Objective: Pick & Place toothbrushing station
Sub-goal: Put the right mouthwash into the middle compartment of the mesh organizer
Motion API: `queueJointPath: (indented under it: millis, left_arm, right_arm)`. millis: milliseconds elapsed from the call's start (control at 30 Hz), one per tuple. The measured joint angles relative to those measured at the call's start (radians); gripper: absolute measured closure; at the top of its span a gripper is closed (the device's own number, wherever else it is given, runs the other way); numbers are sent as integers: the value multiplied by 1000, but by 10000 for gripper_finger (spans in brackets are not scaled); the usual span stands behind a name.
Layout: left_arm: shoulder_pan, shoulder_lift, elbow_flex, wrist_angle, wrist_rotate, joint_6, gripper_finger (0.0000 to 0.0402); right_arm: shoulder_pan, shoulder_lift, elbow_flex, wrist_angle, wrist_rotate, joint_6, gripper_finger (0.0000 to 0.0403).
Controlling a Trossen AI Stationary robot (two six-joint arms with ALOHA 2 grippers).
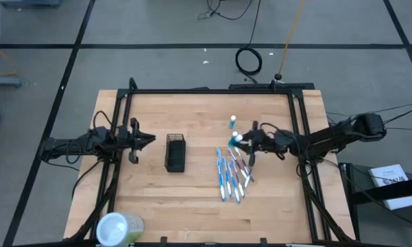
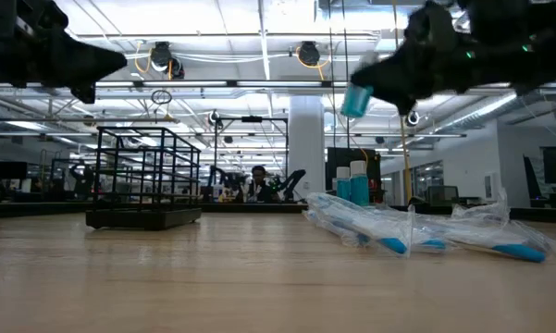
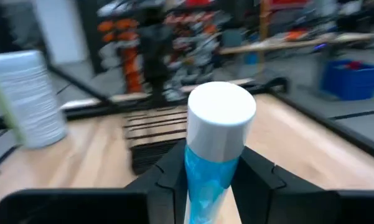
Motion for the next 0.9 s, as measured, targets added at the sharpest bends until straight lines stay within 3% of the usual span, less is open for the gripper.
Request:
queueJointPath:
  millis: [100, 267, 600, 700, 900]
  left_arm:
    - [0, 0, 1, 59, -3, -46, 360]
    - [0, 0, 1, 76, -10, -109, 360]
    - [0, 31, 0, 86, -67, -181, 360]
    - [-3, 80, 0, 111, -60, -235, 360]
    - [-4, 276, 0, 335, -96, -283, 360]
  right_arm:
    - [0, 18, 109, -118, -69, -37, 315]
    - [0, 80, 192, -135, -174, -79, 315]
    - [0, 240, 211, -23, -175, -62, 314]
    - [0, 276, 241, -29, -175, -63, 314]
    - [0, 330, 284, -32, -208, -63, 314]
